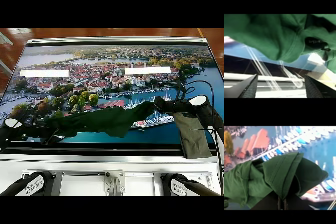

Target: Fold the shirts.

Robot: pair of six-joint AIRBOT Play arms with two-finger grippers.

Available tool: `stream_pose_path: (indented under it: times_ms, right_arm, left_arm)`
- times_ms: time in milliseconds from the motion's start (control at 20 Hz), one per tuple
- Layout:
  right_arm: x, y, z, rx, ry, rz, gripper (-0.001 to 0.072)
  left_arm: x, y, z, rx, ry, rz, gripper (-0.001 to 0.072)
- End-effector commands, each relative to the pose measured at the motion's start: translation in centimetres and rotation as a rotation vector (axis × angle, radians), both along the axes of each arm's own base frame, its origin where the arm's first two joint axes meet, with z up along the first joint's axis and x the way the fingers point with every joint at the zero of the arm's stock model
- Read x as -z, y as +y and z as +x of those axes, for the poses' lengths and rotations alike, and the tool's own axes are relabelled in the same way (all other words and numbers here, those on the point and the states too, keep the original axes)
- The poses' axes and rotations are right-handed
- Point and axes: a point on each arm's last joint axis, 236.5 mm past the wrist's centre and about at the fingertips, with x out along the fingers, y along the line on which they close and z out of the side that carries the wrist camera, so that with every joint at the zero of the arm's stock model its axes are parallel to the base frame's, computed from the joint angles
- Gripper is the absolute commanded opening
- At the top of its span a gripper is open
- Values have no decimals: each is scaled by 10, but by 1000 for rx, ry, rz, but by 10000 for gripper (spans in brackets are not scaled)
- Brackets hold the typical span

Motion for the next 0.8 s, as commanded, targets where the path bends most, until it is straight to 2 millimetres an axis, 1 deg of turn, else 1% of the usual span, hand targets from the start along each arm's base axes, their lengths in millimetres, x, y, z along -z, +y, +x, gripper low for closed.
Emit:
stream_pose_path:
  times_ms: [0,100,200,350,400,450,500,550,600,650,700,750]
  right_arm:
    - [1,-1,-1,-5,0,-10,65]
    - [1,-1,-1,-5,1,-10,65]
    - [2,0,-2,-8,4,-7,66]
    - [2,0,-2,-9,6,-7,66]
    - [2,0,-3,-12,7,-6,65]
    - [2,1,-4,-18,12,-5,66]
    - [3,1,-6,-24,18,-7,66]
    - [4,2,-9,-33,26,-7,74]
    - [4,2,-11,-41,32,-10,74]
    - [6,1,-12,-47,35,-20,113]
    - [7,-1,-13,-54,35,-33,340]
    - [7,-1,-12,-76,16,-45,653]
  left_arm:
    - [18,-9,7,-8,7,5,665]
    - [28,-9,12,-19,10,25,665]
    - [36,-3,20,-44,-5,50,664]
    - [42,9,35,-97,-45,94,661]
    - [42,12,39,-121,-50,102,642]
    - [42,14,42,-140,-55,107,500]
    - [42,16,44,-145,-63,113,296]
    - [42,16,44,-137,-70,117,193]
    - [42,16,44,-115,-81,120,132]
    - [40,13,42,-68,-92,116,55]
    - [35,8,40,1,-112,109,41]
    - [28,3,38,56,-128,96,41]
